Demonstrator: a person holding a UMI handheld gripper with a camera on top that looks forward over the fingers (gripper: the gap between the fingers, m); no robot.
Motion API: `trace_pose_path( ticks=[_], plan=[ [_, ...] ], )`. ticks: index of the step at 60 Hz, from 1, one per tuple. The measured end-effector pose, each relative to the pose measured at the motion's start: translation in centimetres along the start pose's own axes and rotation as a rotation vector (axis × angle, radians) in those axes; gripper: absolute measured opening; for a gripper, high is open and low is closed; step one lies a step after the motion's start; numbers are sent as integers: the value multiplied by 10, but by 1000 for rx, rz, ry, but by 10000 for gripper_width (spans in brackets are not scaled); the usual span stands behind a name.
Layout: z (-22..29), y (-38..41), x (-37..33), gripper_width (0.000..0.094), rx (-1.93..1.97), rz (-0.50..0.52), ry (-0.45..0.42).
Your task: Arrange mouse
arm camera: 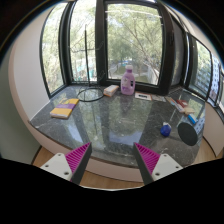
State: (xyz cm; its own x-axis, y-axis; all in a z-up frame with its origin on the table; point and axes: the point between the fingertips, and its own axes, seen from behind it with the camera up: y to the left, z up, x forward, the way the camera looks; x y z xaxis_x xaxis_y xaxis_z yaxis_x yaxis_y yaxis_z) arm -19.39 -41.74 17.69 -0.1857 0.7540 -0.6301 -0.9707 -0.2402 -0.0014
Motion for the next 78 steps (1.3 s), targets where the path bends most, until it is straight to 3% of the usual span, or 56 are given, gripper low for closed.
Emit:
trace_pose_path(
  ticks=[17,32,46,59,71,76,78],
  plan=[
    [-58,-110,57,858,89,-103,99],
    [-45,-233,135,856,131,-225,32],
    [-17,-302,220,853,143,-238,-20],
    [-11,-325,271,848,162,-199,16],
    [-9,-330,293,673,129,-192,34],
    [-7,-332,297,501,138,-194,26],
    [-7,-332,296,497,145,-191,24]
  ],
)
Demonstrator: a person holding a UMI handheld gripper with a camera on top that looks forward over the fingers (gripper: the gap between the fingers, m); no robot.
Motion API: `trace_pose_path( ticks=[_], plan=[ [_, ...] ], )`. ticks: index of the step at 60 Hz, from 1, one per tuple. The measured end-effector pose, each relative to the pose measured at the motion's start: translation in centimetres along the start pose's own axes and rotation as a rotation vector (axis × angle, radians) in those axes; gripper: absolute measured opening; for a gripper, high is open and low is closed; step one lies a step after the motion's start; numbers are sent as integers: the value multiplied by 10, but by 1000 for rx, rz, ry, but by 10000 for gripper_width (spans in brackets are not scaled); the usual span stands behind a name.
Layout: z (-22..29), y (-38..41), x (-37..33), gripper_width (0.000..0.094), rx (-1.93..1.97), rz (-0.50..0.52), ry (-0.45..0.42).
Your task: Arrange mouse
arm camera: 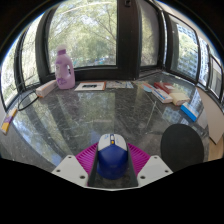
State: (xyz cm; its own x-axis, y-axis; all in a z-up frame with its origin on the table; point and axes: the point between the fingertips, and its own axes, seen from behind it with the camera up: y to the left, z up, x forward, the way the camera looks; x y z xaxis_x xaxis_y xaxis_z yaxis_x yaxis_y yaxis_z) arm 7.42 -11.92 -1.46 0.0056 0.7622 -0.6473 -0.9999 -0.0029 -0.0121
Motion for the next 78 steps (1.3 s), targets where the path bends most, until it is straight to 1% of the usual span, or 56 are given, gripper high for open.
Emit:
trace_pose_path(
  ticks=[7,11,15,18,22,25,28,31,35,37,41,44,46,47,50,51,54,58,62,69,71,72,73,76,77,78],
  plan=[
    [2,1,2,415,-18,-10,-14],
    [2,3,1,370,-10,-3,-7],
    [6,7,-3,353,8,8,-2],
    [19,11,-12,353,-13,20,-28],
    [56,19,-36,354,-48,46,-101],
    [93,18,-62,353,-69,62,-183],
    [136,11,-94,351,-77,72,-284],
    [173,-6,-119,351,-77,71,-357],
    [203,-39,-147,349,-45,68,-436],
    [213,-58,-151,348,-33,65,-447],
    [204,-108,-146,349,-7,40,-438],
    [178,-145,-132,349,-7,14,-397],
    [150,-169,-116,349,-1,-1,-355],
    [147,-177,-107,349,3,-5,-313],
    [112,-200,-84,349,20,-5,-221],
    [92,-207,-76,349,22,-3,-199],
    [62,-221,-56,349,9,0,-128],
    [19,-230,-38,358,-15,2,-68],
    [-2,-233,-30,391,-23,11,-20],
    [-21,-230,-25,504,-33,40,19],
    [-20,-230,-28,547,-32,45,25],
    [-20,-230,-30,578,-32,47,19],
    [-18,-230,-32,632,-31,46,15],
    [-12,-232,-41,827,-29,41,-4],
    [-11,-232,-44,864,-27,39,-10],
    [-3,-232,-48,862,-28,42,-10]
  ],
)
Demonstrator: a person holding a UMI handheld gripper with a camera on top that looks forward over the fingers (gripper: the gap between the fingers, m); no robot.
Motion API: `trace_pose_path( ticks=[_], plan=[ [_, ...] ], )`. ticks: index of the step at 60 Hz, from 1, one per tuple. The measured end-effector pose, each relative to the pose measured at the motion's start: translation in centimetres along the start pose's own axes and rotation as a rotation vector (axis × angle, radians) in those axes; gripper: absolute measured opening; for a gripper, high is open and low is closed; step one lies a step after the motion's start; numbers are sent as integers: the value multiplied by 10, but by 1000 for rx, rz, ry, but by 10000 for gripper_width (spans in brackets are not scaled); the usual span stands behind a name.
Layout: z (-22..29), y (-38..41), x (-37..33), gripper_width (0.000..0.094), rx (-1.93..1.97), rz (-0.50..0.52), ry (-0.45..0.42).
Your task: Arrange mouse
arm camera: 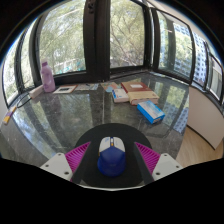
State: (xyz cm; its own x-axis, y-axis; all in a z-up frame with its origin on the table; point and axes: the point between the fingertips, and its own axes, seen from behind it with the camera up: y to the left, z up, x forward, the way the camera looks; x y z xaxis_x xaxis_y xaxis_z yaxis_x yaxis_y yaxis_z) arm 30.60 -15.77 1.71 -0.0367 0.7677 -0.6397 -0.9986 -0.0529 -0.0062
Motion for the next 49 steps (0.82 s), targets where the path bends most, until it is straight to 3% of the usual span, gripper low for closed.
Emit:
trace_pose_path(
  ticks=[22,49],
  plan=[
    [23,15,-147,856,-3,-101,-147],
    [-8,47,-250,849,-37,-148,-204]
  ],
)
